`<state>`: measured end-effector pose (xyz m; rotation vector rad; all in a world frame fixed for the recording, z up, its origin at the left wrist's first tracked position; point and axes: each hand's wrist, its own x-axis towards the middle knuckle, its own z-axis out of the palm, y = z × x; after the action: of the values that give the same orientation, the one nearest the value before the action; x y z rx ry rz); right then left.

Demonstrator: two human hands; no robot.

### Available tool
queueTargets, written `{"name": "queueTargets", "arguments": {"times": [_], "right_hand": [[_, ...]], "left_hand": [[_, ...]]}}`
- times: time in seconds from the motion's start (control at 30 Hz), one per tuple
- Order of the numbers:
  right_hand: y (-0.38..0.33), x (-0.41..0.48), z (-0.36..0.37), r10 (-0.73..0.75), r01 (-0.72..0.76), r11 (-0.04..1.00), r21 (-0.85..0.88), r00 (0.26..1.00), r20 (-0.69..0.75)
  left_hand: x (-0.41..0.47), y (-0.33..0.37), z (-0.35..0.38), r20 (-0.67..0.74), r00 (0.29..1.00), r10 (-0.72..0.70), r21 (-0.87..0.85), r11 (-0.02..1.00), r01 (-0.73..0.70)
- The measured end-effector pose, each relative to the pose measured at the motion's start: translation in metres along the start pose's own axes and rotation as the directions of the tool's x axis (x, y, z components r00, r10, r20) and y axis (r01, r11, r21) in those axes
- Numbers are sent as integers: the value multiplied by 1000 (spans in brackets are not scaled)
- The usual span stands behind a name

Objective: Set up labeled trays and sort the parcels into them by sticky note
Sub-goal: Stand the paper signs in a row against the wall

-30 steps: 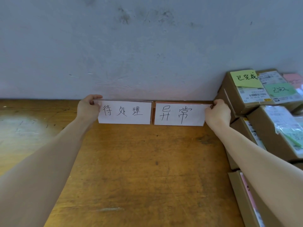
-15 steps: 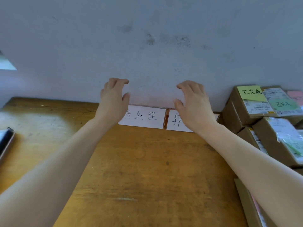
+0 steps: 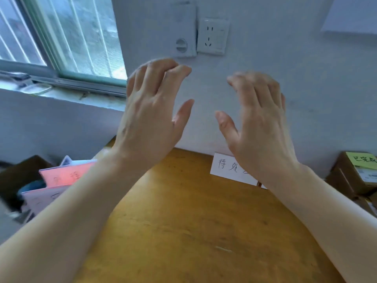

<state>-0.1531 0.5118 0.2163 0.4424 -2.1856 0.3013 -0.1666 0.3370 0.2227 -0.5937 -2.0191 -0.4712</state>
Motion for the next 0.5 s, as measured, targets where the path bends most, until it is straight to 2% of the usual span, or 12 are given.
{"name": "queueTargets", "arguments": {"times": [0.23, 0.37, 0.5], "right_hand": [[-156, 13, 17, -77, 80, 984, 159, 997, -24], [-217, 8, 43, -126, 114, 973, 198, 991, 47], [-250, 0, 71, -200, 172, 961, 215, 973, 116]], "left_hand": [[-59, -75, -143, -24, 996, -88, 62, 994, 89], [-100, -112, -185, 8, 976, -216, 96, 972, 215], [-135, -135, -201, 9, 942, -334, 112, 937, 331]]}}
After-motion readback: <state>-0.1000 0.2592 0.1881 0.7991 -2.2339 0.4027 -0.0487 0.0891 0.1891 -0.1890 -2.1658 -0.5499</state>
